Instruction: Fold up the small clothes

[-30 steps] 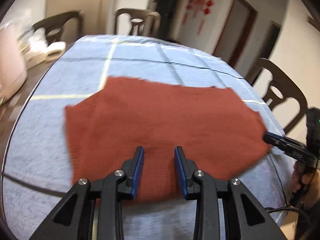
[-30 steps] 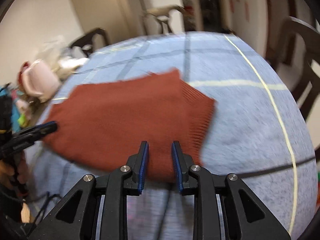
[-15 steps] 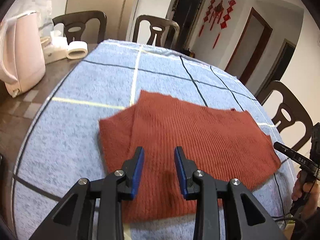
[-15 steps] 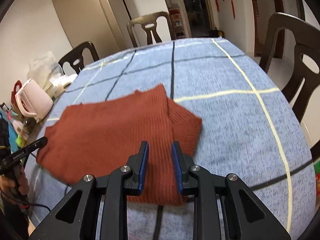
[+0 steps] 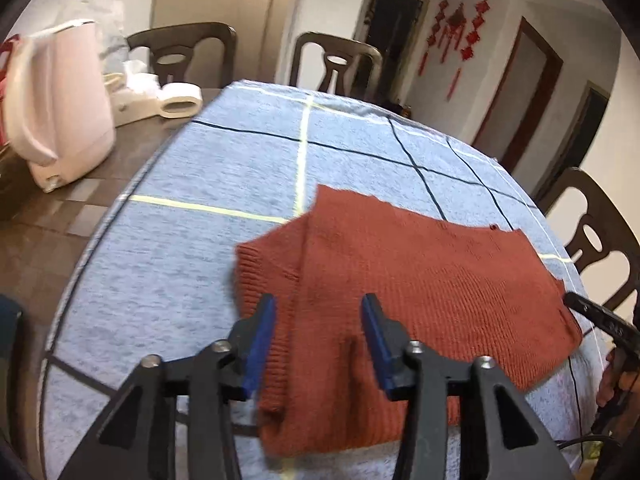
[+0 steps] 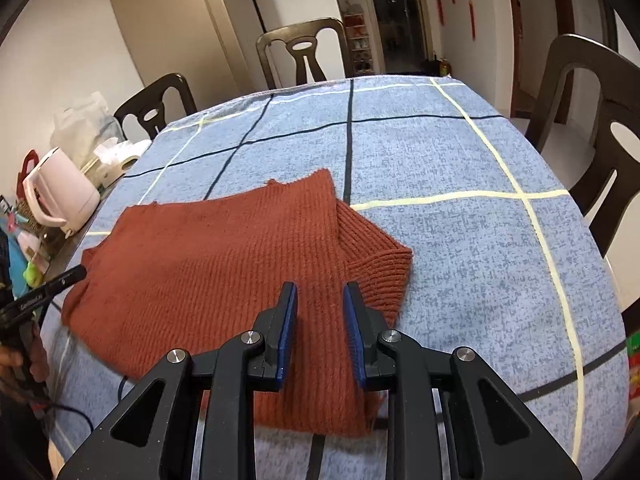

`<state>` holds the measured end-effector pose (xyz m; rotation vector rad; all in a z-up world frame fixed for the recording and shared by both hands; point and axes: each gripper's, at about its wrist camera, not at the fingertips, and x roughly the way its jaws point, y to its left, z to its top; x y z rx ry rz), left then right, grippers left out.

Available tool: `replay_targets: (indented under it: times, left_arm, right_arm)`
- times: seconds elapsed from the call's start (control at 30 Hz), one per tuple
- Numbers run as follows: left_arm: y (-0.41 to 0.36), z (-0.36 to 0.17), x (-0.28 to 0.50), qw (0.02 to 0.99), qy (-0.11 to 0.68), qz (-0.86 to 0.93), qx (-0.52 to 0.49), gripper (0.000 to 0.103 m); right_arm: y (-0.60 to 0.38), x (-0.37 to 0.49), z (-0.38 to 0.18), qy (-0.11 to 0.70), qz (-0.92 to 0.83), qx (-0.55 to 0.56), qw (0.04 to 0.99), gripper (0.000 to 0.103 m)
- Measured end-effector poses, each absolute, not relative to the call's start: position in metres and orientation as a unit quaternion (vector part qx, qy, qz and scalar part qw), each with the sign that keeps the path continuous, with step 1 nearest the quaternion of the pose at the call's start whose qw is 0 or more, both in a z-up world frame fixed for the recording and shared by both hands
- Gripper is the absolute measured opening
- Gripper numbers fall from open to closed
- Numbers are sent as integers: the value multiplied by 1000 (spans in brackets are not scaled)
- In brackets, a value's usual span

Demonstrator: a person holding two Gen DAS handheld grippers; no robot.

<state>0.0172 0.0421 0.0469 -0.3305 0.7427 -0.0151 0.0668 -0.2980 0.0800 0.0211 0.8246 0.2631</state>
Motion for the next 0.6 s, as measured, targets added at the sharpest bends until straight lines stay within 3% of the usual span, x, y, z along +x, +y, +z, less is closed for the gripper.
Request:
replay_targets:
  times: [0.03, 0.1, 0.13, 0.6]
  left_arm:
    - [45, 47, 15, 919, 360, -3, -164, 50]
    - [50, 46, 11, 917, 361, 8, -170, 52]
    - [53, 44, 10, 915, 363, 11, -173, 53]
    - [47, 27, 23, 902, 387, -2, -189, 57]
  right_arm:
    - [-297, 64, 81, 398, 130, 10, 908, 25]
    - [-295, 59, 82, 394, 136, 8, 909, 45]
    - [-293, 57, 83, 392, 139, 8, 909, 47]
    - [-265, 52, 75, 403, 189, 2, 896, 47]
